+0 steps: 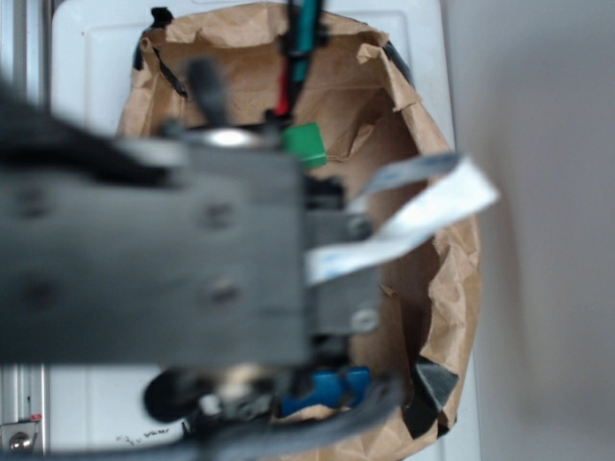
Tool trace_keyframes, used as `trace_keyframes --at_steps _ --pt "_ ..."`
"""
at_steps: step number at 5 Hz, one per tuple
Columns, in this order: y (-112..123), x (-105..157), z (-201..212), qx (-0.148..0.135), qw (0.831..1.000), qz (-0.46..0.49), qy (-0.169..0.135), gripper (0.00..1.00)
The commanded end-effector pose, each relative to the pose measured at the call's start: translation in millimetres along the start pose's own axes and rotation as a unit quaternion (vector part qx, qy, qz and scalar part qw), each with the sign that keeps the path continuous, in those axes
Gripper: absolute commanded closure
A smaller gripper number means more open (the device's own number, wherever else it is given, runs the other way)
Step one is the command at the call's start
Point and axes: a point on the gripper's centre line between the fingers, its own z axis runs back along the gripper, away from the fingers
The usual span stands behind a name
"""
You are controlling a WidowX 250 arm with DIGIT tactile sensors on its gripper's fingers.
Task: Grab the green block.
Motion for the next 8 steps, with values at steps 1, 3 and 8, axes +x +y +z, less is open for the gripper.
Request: trace_keyframes --at_steps 1,3,8 --pt "38 52 -19 0.001 0.997 -0.027 -0.077 0.0" --pt "52 63 -55 -0.036 0.994 -0.086 -0.052 0.0" --pt "54 47 -89 0.001 0.994 -0.106 -0.009 0.0"
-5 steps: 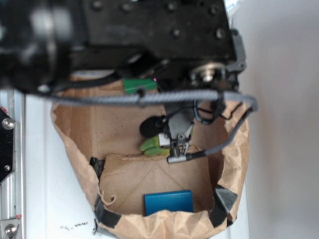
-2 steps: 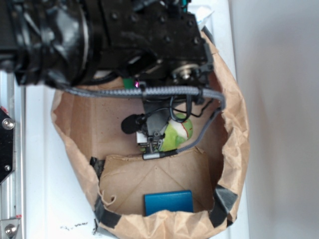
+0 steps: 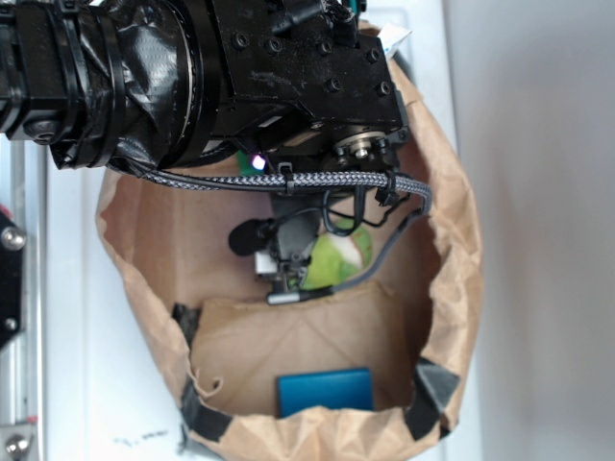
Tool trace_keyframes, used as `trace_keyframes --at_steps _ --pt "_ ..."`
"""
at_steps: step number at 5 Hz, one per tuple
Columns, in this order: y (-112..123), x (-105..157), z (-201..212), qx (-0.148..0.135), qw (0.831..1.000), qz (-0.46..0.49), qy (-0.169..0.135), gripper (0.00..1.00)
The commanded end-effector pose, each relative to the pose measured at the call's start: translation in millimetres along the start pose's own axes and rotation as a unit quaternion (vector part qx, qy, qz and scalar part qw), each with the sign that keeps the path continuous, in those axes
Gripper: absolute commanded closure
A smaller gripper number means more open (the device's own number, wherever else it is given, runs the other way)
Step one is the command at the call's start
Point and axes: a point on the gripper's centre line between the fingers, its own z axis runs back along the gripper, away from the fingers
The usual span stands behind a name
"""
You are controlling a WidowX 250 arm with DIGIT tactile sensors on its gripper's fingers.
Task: Grab the green block.
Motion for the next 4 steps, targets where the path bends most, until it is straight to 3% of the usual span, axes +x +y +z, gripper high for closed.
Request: trace_keyframes --at_steps 1,4 --pt "27.8 15.8 8.2 0.021 0.999 0.017 -0.028 0.0" --pt "34.7 23.6 3.4 0.049 0.998 0.027 -0.034 0.0"
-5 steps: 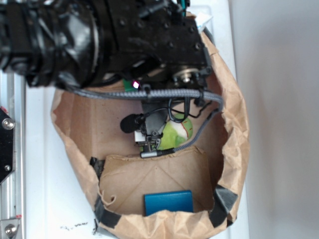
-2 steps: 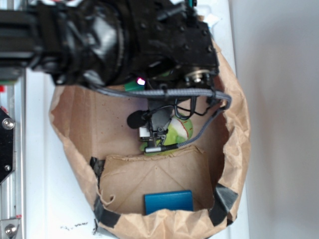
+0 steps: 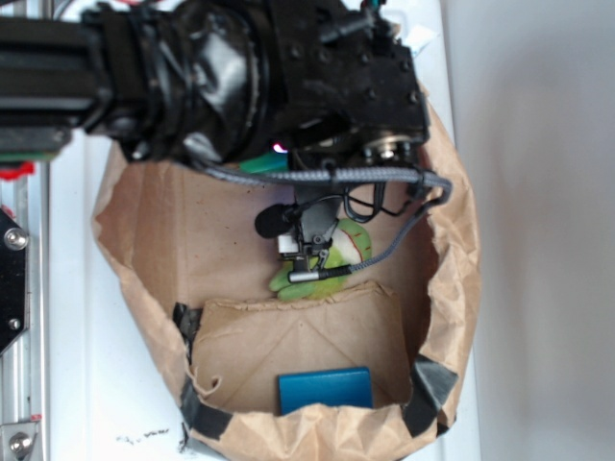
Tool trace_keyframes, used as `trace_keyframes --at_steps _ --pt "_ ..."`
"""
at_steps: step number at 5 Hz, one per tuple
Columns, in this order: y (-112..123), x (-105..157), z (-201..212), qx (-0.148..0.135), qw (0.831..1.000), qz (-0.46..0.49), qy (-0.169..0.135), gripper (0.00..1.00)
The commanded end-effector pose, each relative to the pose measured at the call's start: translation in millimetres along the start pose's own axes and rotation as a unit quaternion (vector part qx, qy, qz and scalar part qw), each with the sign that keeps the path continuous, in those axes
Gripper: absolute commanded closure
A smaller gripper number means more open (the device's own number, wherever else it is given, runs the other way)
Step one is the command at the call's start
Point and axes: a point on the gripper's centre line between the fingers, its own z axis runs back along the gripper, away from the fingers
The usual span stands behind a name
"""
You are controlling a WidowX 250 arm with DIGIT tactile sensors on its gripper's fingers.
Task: Grab the green block.
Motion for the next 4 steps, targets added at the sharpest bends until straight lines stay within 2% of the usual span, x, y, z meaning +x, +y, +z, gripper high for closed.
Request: trace_keyframes --at_steps 1,3,4 --pt "8.9 14.3 11.9 0.031 0.999 0.004 -0.037 0.0" --pt "17.6 16.1 4.2 0.064 0.997 0.024 -0.034 0.0" --pt "13.7 9.1 10.1 0.061 0.998 0.012 -0.03 0.0"
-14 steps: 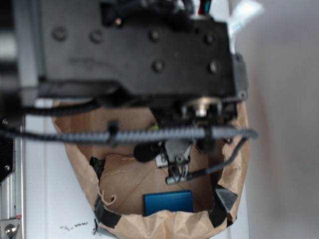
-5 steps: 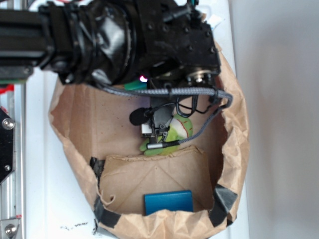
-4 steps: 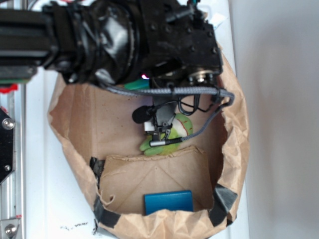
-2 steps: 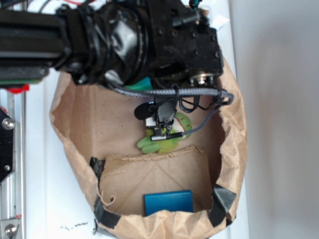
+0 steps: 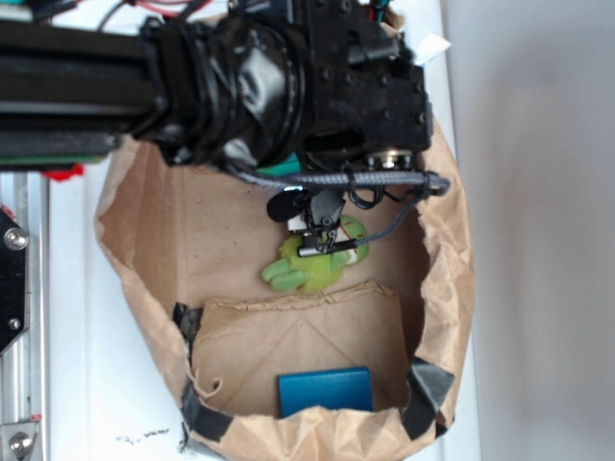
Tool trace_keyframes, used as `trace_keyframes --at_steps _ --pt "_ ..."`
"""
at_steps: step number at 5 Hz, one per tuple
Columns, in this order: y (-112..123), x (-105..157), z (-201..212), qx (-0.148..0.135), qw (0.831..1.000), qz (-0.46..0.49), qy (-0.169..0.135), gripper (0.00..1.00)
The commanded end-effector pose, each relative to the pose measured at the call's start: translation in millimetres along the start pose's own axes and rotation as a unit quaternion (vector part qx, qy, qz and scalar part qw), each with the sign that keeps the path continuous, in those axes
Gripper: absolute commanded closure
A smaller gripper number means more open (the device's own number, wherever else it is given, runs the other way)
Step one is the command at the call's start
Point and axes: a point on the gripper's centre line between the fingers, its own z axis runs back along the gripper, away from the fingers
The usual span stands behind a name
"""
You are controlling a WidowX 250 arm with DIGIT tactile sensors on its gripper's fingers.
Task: Grab the green block.
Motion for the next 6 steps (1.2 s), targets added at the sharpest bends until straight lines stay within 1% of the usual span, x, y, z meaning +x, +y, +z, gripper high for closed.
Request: trace_keyframes --at_steps 1,2,3,4,5,6 --pt "3 -2 25 0.0 0.999 -0.019 -0.033 0.0" --pt "4 -1 22 -0.007 0.999 -0.02 -0.03 0.0" --pt "5 -3 12 -0.039 0.999 -0.013 -0.014 0.0" --pt "7 -1 3 -0.054 0.998 -0.008 0.0 0.0" --pt "5 -2 -2 -0.061 0.998 -0.005 0.004 0.0" --pt "5 -5 -2 -0.056 0.998 -0.004 0.008 0.0"
